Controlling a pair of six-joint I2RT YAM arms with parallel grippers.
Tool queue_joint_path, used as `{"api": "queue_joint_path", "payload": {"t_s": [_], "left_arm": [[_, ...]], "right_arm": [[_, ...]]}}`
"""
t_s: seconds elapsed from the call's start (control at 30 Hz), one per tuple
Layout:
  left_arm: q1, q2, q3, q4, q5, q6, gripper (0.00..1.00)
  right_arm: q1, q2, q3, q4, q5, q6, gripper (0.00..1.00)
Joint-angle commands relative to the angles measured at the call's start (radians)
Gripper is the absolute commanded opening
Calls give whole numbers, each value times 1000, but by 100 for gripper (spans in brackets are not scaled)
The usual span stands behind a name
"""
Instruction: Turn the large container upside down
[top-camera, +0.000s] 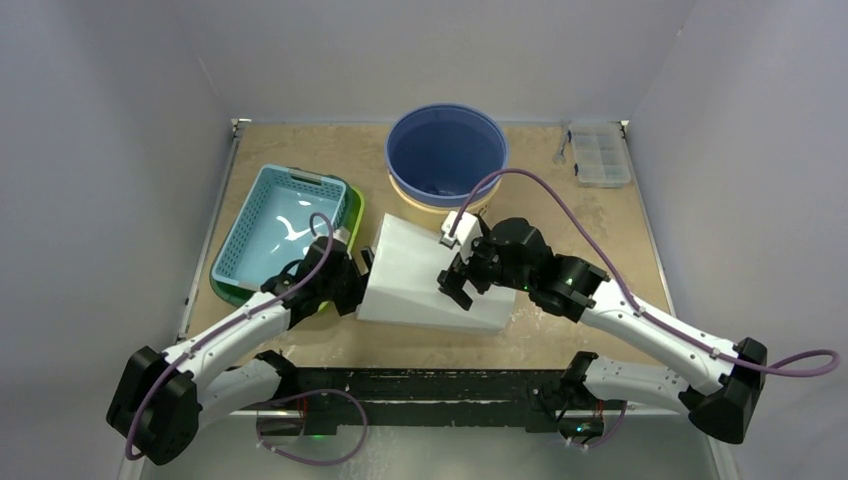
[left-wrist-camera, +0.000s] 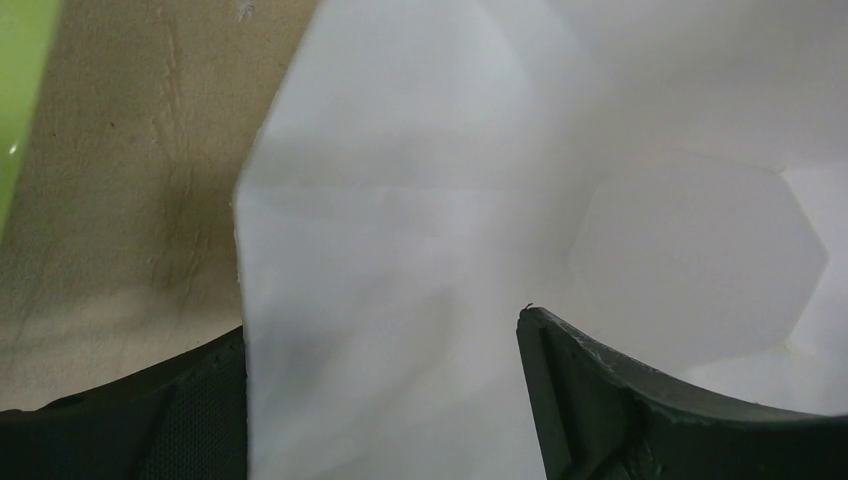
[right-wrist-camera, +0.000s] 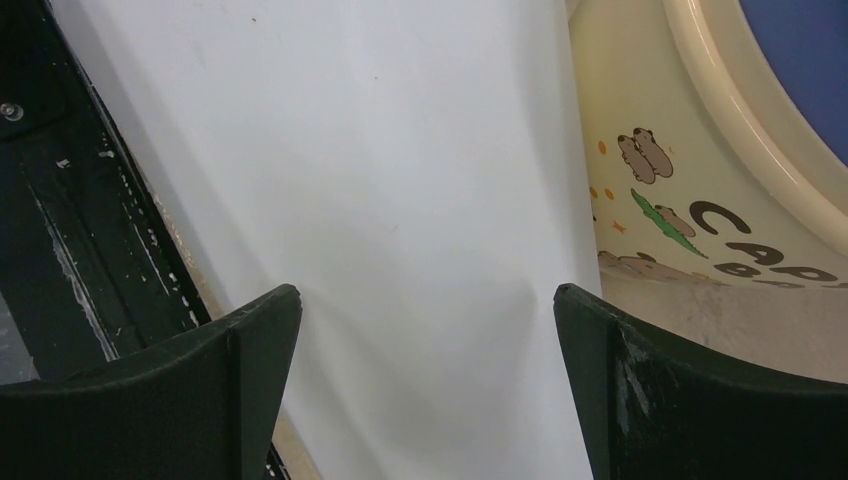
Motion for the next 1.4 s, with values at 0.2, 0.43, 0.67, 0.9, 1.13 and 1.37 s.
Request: {"api": "queue_joint_path", "payload": {"t_s": [0.2, 0.43, 0.67, 0.9, 1.13, 1.37], "left_arm": [[-48, 83, 127, 59, 89, 75, 86], [-136, 139, 174, 41, -27, 49, 86], [-138, 100, 277, -181, -169, 105, 94], [-137, 95, 366, -292, -250, 111, 96], [-138, 51, 458, -429, -346, 131, 97], [-136, 10, 524, -551, -482, 142, 99]], "right_arm": [[-3, -63, 20, 104, -158, 29, 99], [-2, 6, 7, 131, -105, 83, 99], [-2, 38, -57, 36, 60, 46, 99], [-2, 45, -94, 55, 71, 60, 99], [-2, 62, -81, 34, 110, 60, 98], [-1, 50, -84, 60, 116, 61, 98]]}}
